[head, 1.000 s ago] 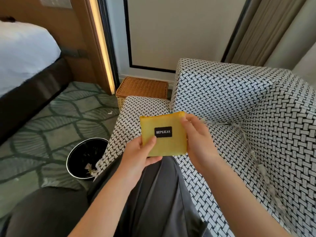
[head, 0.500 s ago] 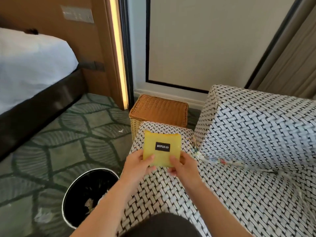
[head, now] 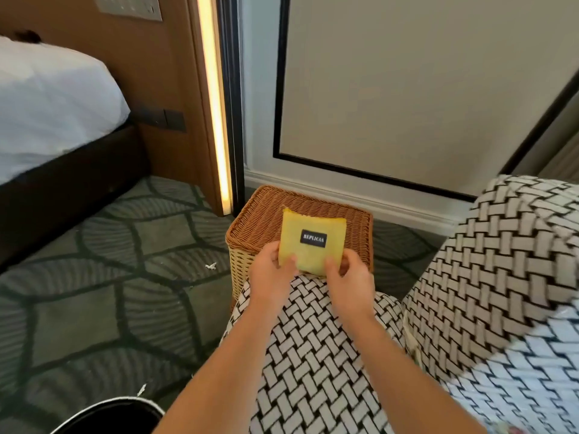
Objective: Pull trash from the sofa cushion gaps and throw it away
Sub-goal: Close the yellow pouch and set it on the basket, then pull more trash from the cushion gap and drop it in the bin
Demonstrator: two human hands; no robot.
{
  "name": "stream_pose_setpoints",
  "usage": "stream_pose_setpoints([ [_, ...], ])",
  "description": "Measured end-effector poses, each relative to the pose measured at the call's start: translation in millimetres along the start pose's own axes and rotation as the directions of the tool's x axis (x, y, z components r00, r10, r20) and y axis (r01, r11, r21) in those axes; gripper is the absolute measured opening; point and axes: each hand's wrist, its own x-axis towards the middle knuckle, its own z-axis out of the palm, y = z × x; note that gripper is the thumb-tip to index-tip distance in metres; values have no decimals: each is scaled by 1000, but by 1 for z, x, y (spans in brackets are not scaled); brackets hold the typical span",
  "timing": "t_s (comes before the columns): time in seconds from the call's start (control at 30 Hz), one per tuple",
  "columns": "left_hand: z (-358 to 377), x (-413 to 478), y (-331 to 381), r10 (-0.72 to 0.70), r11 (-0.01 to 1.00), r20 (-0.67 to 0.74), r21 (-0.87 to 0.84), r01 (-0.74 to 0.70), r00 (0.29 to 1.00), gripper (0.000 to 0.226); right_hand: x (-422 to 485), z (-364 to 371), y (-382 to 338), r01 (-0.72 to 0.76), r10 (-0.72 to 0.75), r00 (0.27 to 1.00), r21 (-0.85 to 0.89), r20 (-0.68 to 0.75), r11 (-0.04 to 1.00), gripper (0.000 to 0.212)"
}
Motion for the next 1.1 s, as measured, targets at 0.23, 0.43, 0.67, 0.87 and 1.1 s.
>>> stream_pose_setpoints([
  [0.23,44,61,-12,-50,994,-77,88,57,996,15,74,19,26,-239,218,966,156,142,958,4],
  [0.43,60,85,-21,-163,986,-86,21,165,983,22,97,36,42,-325,270,937,273,221,906,10],
  [0.67,63,78,-16,-103,971,-87,209,119,991,47,89,34,41,-252,232,923,29,306,967,37],
  [0.87,51,35,-6,192,918,-23,357,-171,981,21,63,20,32,-13,81,962,-254,260,967,24],
  [1.1,23,-46,-10,303,836,27,472,-279,953,31,-9,-20,13,325,-18,905,-663,425,674,41],
])
